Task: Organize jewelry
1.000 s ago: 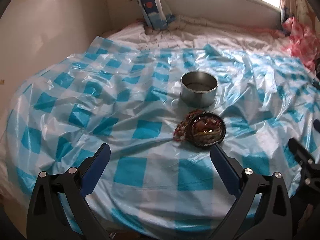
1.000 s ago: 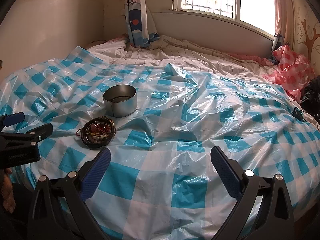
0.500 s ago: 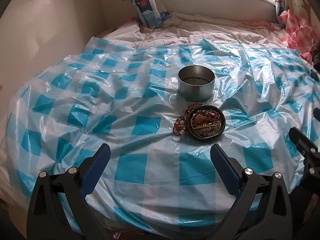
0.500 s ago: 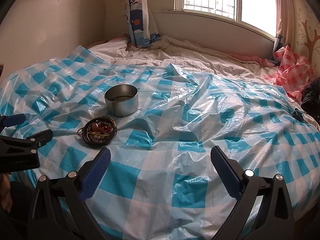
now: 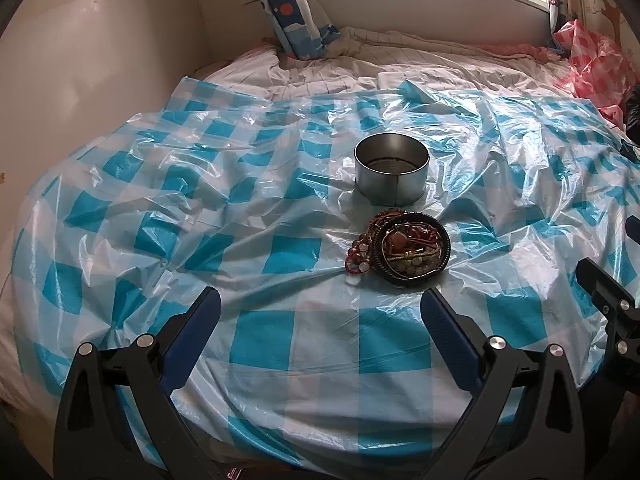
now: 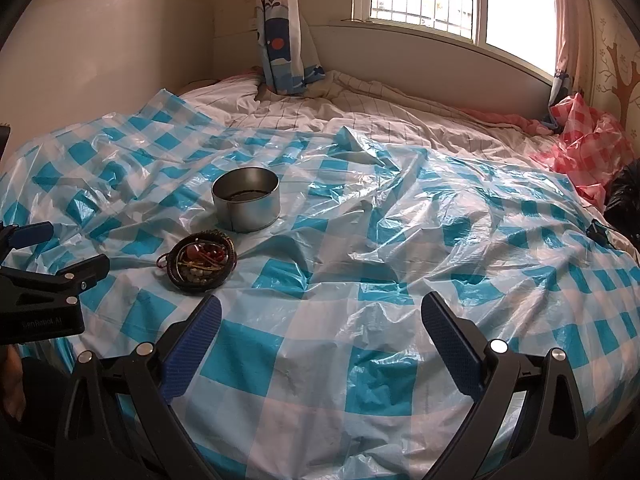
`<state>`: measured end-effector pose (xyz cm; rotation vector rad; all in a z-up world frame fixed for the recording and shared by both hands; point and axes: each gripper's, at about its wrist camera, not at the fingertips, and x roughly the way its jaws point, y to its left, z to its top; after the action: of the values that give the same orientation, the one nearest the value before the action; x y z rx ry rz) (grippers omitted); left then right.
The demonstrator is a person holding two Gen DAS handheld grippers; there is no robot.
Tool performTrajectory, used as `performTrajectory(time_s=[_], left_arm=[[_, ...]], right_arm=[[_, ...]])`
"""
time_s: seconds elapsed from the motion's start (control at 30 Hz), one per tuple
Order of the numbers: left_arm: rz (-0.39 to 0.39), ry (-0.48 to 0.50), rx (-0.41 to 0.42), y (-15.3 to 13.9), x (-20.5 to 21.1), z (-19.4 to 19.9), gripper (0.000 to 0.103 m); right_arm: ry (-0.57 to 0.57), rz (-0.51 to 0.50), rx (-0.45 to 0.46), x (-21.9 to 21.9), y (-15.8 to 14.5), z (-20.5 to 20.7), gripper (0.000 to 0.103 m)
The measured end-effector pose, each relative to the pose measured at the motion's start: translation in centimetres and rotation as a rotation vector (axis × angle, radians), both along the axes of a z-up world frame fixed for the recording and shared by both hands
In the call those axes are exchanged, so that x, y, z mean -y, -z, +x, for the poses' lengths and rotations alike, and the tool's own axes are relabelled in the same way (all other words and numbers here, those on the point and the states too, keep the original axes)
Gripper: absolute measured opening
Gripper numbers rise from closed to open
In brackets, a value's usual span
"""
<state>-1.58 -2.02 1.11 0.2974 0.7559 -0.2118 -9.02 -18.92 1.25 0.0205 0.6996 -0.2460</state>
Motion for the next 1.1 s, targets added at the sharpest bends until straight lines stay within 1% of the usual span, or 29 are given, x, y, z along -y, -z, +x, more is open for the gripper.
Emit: performTrajectory(time_s=[0.4,0.53,0.67,0.73,0.83,1.03,1.1], left_arm=[[-0.004,0.000,-0.005,0.0,0.1,0.0,0.096],[-0.033,-0.003,-0.021,-0.1,0.0,0.2,0.096],[-0.079,-0.018,-0.061,0.0,-0.9,1.0,0.096],[-0.094,-0.014,-0.093,0.3,-1.2,1.6,0.096],[-0.102,0.008,-0.121,0.8,-1.0,2.9,0.096],[-0.099,0.064,-0.112,1.7,0.4,5.2,0.096],[-0.101,0.100,-0.127,2.4,1.5,6.1,0.093]], right_arm=[[-0.008,-0.002,-0.008,-0.4,0.1,0.2,0.096],[-0.023,0.026,-0.019,-0.3,0.4,0.3,0.096],[-0.046,0.094,-0.044,0.9,0.9,1.1,0.096],[-0.056,0.099,-0.051,0.8,0.9,1.7,0.096],[-0.068,0.090,-0.058,0.4,1.2,2.9,0.096],[-0.088,0.053,-0.045,-0.7,1.6,4.6,0.096],[-0.083,0.053,-0.042,-0.7,1.6,4.7,0.096]])
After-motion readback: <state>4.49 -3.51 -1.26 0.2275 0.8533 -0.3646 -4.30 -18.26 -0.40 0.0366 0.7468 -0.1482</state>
